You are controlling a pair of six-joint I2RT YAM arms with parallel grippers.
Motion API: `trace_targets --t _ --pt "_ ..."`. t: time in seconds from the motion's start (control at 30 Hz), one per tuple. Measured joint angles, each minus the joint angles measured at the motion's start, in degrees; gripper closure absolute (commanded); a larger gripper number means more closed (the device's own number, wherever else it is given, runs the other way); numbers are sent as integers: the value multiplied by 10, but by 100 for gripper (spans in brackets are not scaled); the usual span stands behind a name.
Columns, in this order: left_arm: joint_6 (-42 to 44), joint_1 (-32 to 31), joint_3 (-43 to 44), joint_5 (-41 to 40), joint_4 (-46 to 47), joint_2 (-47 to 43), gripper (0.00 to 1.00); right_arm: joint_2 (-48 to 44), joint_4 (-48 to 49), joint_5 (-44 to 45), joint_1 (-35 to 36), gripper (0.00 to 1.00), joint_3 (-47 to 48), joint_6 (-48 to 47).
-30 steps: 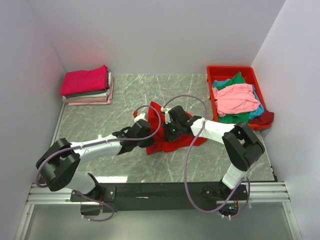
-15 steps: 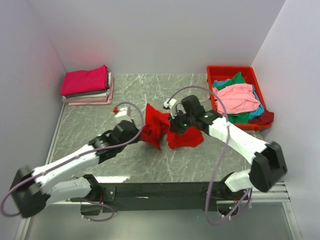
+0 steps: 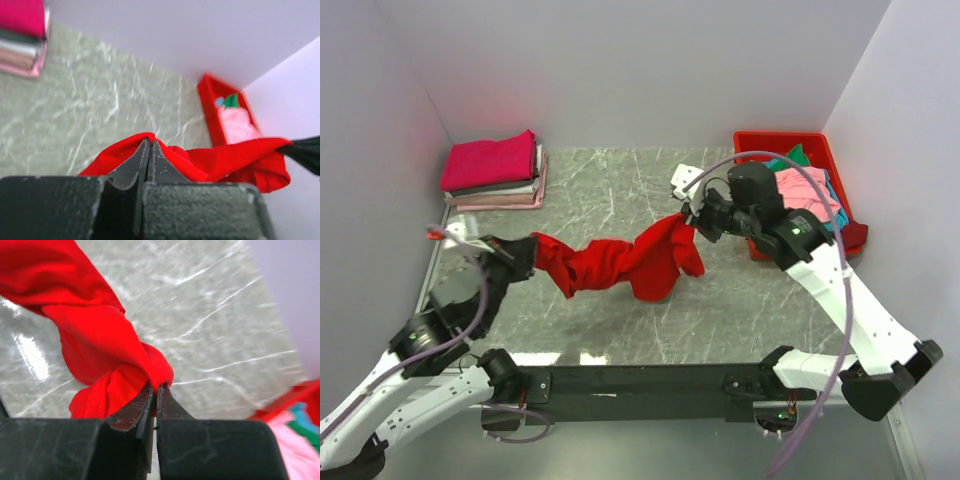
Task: Fold and stack the t-shirts
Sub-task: Flatten the tshirt out
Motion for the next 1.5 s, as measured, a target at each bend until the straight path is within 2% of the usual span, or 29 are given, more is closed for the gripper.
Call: trace_targets --t 0.27,0.53,0.8,0.93,1.07,1.17,1.2,1.27,1.3,1.33,1.37,1.4,1.5 --pt "54 0 82 -76 -2 -60 99 -40 -23 36 -4 100 61 -20" --pt "27 0 103 -197 -54 -113 99 -65 -32 47 -53 100 47 -41" --pt "-14 0 102 -195 -109 -114 99 -95 -114 -90 -71 100 1 -116" --pt "-37 0 75 -196 -109 -113 99 -106 -115 -111 -71 100 -36 -112" --pt "-49 0 32 -205 -71 -70 99 -39 -77 -108 -71 100 -31 -85" --pt "-63 6 22 -237 -36 37 99 77 -48 -94 -71 98 24 -49" --pt "-67 16 22 -241 -23 79 99 132 -36 -85 -74 95 54 -29" --pt "-69 86 22 -194 17 174 99 260 -9 -71 -85 70 132 18" --pt "-69 134 20 -161 36 210 98 310 0 -66 -94 59 165 38" --pt "-68 200 14 -112 63 255 91 374 1 -59 -106 45 212 60" --pt "-65 252 9 -65 82 290 76 431 1 -54 -122 41 259 80" --pt "-62 309 9 -11 91 331 47 480 1 -49 -138 39 301 95" --pt "-51 407 35 103 103 444 27 560 -7 -44 -183 36 355 123"
